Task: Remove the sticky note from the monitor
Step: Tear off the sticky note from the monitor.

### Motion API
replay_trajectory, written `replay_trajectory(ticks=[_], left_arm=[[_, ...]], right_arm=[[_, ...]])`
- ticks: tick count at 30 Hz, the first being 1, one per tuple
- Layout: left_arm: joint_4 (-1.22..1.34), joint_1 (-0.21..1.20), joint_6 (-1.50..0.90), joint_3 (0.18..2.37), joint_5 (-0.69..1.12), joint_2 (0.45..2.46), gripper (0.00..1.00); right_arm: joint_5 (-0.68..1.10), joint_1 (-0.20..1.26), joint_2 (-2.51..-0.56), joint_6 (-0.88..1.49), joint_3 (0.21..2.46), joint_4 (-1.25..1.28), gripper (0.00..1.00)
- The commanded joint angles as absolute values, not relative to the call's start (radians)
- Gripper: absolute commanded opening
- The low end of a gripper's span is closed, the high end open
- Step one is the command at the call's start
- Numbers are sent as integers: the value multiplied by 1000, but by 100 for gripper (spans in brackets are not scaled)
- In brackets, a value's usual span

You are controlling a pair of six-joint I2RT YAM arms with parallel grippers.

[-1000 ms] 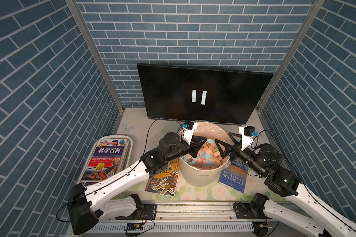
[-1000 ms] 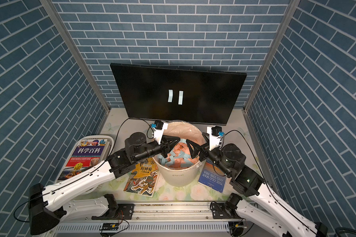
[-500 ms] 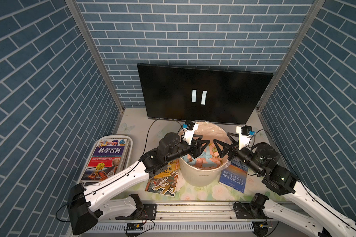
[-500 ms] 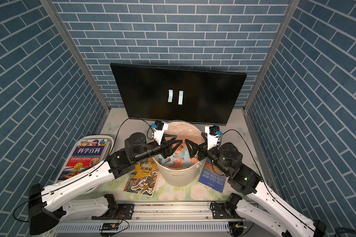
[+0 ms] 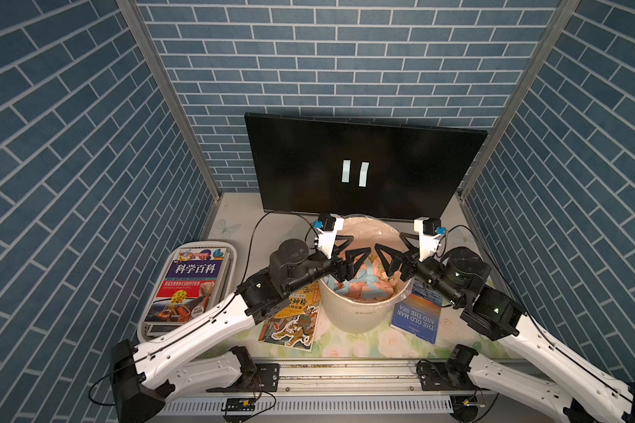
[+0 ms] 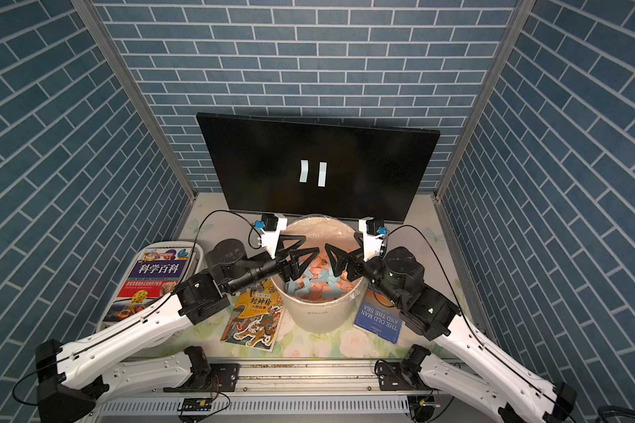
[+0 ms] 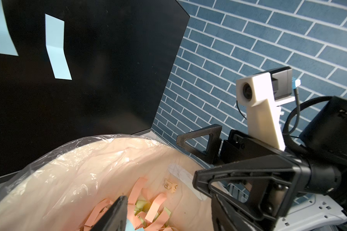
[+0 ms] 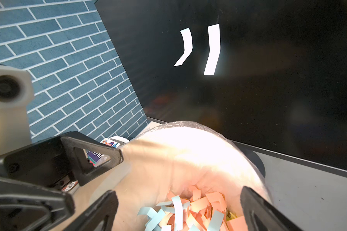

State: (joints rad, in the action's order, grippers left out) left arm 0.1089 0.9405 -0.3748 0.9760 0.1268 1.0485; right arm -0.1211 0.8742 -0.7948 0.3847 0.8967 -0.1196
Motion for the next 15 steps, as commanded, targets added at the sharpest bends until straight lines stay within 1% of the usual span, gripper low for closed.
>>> replay_trajectory(ticks=[1,8,15], left_arm=[[135,945,-371,948,72,1004,75],[137,943,-373,901,-17,917,100],[136,942,-369,847,-99,829,100]], right_arm=[[-107,871,-818,369,941,-78,100],[-92,870,-873,370,974,-41,100],[-62,852,-939,386,1017,11,100]])
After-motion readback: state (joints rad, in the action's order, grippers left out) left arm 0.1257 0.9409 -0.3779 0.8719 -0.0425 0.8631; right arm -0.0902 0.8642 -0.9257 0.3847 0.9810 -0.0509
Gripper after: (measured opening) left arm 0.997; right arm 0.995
